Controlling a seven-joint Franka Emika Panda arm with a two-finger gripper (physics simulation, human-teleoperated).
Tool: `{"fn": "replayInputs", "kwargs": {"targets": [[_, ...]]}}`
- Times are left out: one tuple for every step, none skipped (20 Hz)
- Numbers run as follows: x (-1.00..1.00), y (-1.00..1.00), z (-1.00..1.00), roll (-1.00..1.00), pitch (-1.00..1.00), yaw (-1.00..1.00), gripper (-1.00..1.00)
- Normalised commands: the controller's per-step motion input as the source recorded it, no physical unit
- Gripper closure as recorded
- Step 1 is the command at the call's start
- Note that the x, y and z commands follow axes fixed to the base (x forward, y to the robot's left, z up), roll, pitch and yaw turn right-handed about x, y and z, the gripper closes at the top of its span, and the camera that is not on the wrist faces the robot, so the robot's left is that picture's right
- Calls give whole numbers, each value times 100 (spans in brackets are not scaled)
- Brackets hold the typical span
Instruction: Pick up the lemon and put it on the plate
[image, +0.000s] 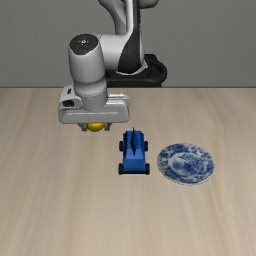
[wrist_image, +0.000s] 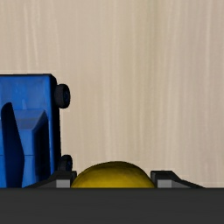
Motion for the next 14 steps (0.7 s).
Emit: {"fn": "replayInputs", "kwargs": {"targets": [[0,100,0,0,0,0,100],[0,100,0,0,0,0,100],[0,100,0,0,0,0,100],[0,100,0,0,0,0,100],[0,100,0,0,0,0,100],[0,100,0,0,0,0,100],[0,100,0,0,0,0,100],[0,100,0,0,0,0,100],[0,100,0,0,0,0,100],[0,100,0,0,0,0,100],[0,100,0,0,0,0,100],[0,100,0,0,0,0,100],[0,100,0,0,0,0,100],[0,100,0,0,0,0,100]]}}
